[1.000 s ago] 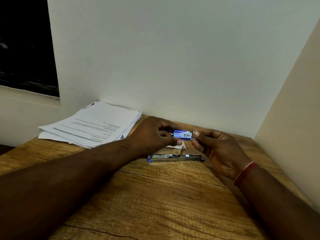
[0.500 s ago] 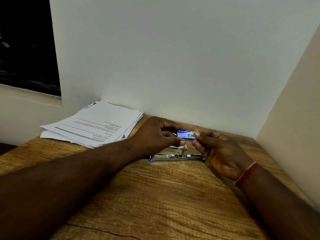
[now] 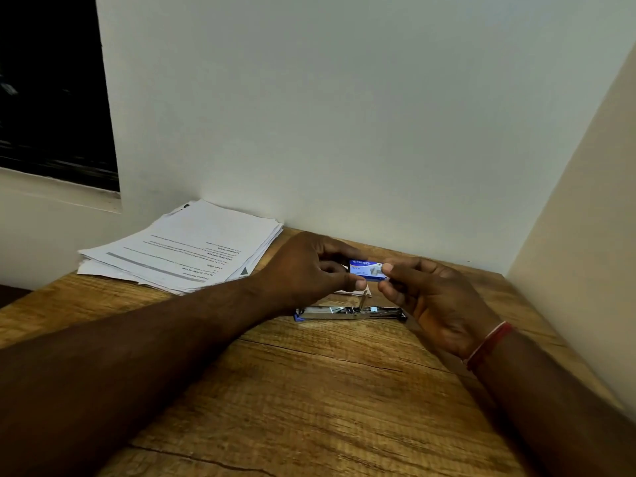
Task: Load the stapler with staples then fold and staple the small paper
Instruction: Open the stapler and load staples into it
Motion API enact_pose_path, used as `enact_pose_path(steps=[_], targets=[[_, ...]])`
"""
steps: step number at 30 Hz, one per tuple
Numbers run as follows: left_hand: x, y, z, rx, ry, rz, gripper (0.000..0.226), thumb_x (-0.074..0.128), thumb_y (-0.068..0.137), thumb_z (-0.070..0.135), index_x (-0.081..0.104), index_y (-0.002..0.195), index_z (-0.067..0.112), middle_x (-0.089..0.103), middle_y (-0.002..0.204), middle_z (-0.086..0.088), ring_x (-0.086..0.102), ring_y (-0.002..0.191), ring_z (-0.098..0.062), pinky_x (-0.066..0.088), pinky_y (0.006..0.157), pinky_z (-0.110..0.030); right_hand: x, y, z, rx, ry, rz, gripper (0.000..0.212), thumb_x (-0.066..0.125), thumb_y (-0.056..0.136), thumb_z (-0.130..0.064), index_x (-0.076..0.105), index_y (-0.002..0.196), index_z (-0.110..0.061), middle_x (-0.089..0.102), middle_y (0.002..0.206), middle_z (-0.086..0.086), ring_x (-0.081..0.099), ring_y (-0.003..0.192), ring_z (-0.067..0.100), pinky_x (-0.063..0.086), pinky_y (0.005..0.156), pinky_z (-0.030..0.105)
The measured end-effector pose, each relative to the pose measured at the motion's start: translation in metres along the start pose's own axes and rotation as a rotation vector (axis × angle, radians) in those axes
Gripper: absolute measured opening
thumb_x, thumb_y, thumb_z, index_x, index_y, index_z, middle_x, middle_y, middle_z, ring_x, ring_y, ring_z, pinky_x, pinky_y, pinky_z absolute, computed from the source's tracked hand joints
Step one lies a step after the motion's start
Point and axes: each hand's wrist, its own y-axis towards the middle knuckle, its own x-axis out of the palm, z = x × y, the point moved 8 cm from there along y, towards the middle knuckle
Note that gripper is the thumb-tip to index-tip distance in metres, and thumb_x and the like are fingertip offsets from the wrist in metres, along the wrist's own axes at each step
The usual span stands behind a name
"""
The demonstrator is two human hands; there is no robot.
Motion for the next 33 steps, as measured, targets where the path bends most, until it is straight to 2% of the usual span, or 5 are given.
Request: enact_pose_path(steps=[4,12,22,29,33], targets=[[0.0005,0.0008,-0.0025,0.000,-0.029,-0.006,0.048,0.101,0.082,0.023,0.086,0.127,0.026,0.087,0.116,0.009,0.083,0.102,-0.006,0.067,0.103,-0.044,0.0017,-0.0009,0.0024,0.033,0.050,-0.021,0.010,0.077,0.086,0.005,0.074,0.095,0.000,0.080,0.091,0.016,0.080,0.073,0.019,0.068,0.068,0.023],[0.0040,0.0008,0.0007,0.030,-0.096,-0.028,0.049,0.100,0.084,0.015,0.085,0.130,0.022,0.087,0.119,0.006,0.083,0.108,-0.010,0.068,0.102,-0.044,0.0016,-0.0011,0.0068,0.112,0.147,-0.059,0.011,0.075,0.083,-0.002,0.073,0.094,-0.003,0.080,0.093,0.018,0.078,0.067,0.017,0.065,0.058,0.021],[0.0060,0.0046,-0.0058,0.031,-0.170,-0.023,0.049,0.100,0.081,0.008,0.087,0.126,0.024,0.087,0.119,0.003,0.084,0.110,-0.017,0.068,0.101,-0.052,0.0030,0.0007,0.0098,0.096,0.049,-0.085,0.021,0.076,0.085,-0.009,0.073,0.105,-0.003,0.077,0.083,0.013,0.073,0.061,0.014,0.062,0.053,0.019],[0.0078,0.0053,-0.0022,0.063,-0.177,-0.020,0.046,0.098,0.085,0.010,0.086,0.128,0.023,0.088,0.116,0.003,0.084,0.107,-0.022,0.067,0.102,-0.053,0.0058,0.0007,0.0101,0.084,0.041,-0.119,0.022,0.075,0.087,-0.019,0.078,0.103,-0.003,0.070,0.077,0.011,0.069,0.058,0.011,0.060,0.052,0.017],[0.0066,0.0049,0.0003,0.080,-0.140,0.007,0.044,0.097,0.087,0.012,0.086,0.129,0.023,0.089,0.107,0.004,0.084,0.099,-0.020,0.068,0.099,-0.039,0.0054,0.0028,0.0094,0.038,-0.007,-0.114,0.029,0.076,0.089,-0.023,0.077,0.109,-0.002,0.074,0.082,0.014,0.071,0.063,0.013,0.062,0.055,0.019]])
